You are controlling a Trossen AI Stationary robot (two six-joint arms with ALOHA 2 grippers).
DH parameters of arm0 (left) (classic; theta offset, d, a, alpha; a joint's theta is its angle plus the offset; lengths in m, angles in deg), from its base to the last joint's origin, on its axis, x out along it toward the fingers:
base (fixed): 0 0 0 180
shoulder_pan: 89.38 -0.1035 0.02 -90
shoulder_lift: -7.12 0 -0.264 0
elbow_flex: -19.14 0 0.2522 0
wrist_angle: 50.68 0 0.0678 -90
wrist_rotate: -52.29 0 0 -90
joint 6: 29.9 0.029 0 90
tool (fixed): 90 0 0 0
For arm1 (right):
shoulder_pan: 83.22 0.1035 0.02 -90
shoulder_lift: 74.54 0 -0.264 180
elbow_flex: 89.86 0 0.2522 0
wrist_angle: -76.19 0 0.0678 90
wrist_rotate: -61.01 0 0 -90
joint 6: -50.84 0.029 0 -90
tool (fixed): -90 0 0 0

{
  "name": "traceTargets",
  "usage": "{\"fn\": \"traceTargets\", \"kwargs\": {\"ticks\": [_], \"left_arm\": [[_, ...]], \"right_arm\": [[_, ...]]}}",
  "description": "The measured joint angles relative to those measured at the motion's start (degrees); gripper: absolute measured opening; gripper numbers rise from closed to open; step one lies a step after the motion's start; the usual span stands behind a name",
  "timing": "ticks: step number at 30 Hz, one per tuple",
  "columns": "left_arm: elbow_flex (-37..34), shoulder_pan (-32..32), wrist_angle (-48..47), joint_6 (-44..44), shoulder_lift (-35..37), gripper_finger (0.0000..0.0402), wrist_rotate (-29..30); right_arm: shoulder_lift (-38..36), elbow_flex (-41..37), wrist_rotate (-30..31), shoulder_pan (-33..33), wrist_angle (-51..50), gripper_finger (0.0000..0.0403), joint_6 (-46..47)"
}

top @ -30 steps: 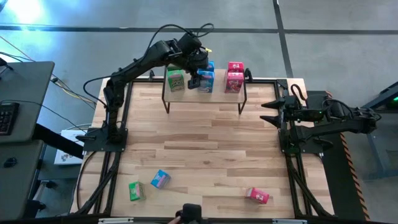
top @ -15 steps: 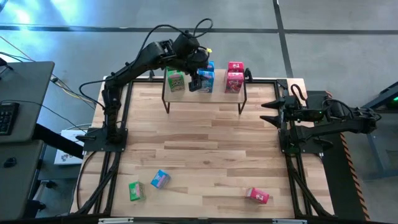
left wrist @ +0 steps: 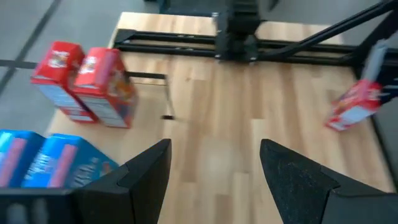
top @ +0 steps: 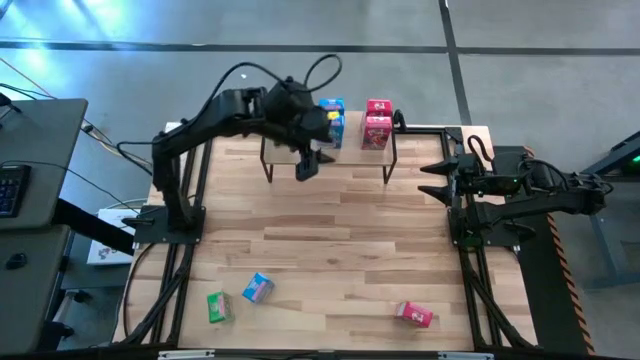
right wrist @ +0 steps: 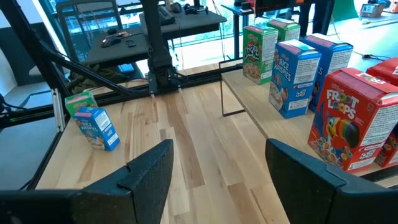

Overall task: Stack cereal on shelf
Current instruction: Put the red cereal box on the shelf

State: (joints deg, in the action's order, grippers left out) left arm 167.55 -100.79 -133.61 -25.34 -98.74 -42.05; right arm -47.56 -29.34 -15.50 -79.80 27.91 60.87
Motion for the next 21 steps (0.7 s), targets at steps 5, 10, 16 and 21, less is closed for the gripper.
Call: {"fn": "traceTargets", "kwargs": {"ticks": [5, 10, 16, 21], "left_arm": [[0.0, 4.1, -1.9, -6.2, 2.3, 0.0237, 1.4], [0.0, 7.3, -3.2, -12.9, 4.7, 0.0237, 2.7], [0.0, 10.6, -6.0, -18.6, 7.2, 0.0237, 5.0], [0.0, 13.0, -11.4, -24.1, 8.5, 0.0237, 7.6]], "right_arm": [[0.0, 0.0, -0.4, 0.0, 0.0, 0.0248, 0.0], [0.0, 0.0, -0.5, 0.0, 0.0, 0.0248, 0.0], [0.0, 0.0, -0.6, 0.0, 0.0, 0.0248, 2.2], [0.1, 0.0, -0.5, 0.0, 0.1, 0.0248, 8.6]]}}
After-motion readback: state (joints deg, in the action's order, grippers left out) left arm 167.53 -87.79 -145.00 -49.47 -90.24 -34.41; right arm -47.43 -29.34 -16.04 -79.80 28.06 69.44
